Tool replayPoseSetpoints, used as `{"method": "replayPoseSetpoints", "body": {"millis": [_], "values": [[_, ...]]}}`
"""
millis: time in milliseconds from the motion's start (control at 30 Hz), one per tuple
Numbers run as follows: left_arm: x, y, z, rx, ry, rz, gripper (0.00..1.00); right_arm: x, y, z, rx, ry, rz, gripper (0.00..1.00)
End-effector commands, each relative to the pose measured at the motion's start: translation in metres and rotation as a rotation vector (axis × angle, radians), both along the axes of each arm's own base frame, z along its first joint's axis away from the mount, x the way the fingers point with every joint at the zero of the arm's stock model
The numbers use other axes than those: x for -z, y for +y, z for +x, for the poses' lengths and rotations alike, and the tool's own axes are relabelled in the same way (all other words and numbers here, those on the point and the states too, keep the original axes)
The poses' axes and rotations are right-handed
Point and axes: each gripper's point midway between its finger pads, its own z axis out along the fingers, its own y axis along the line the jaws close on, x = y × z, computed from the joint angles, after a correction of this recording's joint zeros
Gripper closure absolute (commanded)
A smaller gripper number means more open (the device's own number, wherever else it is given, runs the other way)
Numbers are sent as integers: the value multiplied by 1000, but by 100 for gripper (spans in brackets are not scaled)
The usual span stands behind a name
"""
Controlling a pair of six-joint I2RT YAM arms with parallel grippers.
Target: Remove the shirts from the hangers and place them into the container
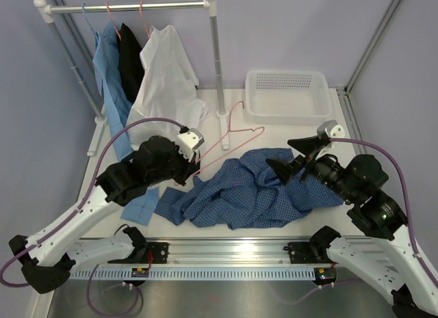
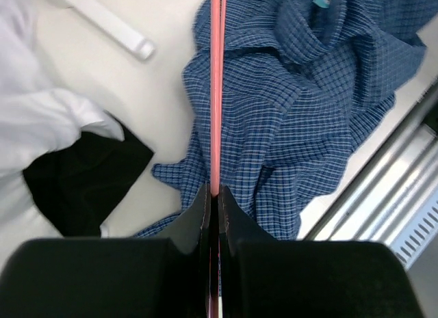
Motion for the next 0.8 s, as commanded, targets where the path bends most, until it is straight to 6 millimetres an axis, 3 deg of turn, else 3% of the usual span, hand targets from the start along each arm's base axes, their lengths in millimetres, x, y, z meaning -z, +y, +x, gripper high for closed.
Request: {"method": "replayPoseSetpoints", "body": {"millis": [0, 200, 400, 433, 500, 533, 567, 667, 700, 767], "values": [[-26, 31, 15, -220, -88, -79, 100, -3, -8, -12, 2, 9, 30, 1], [-58, 87, 32, -514, -201, -84, 100, 1, -11, -16, 9, 16, 43, 1], [-98, 116, 49, -671, -293, -75, 100, 7, -7, -16, -12, 23, 35, 1], [-99, 115, 57, -686, -292, -51, 100, 7, -7, -17, -18, 21, 37, 0], [-124, 119, 69, -719, -322, -68, 100, 6, -6, -18, -24, 16, 41, 0], [-124, 119, 85, -745, -311, -40, 100, 7, -6, -17, -24, 20, 42, 1], [-145, 118, 91, -754, -334, -72, 100, 7, -6, -18, -24, 21, 43, 1], [-154, 101, 122, -739, -329, -54, 100, 11, -4, -17, -29, 30, 39, 1], [-173, 98, 127, -737, -356, -84, 100, 12, -3, -17, -33, 30, 39, 1], [-188, 85, 148, -729, -375, -104, 100, 13, -1, -18, -42, 36, 40, 1]]}}
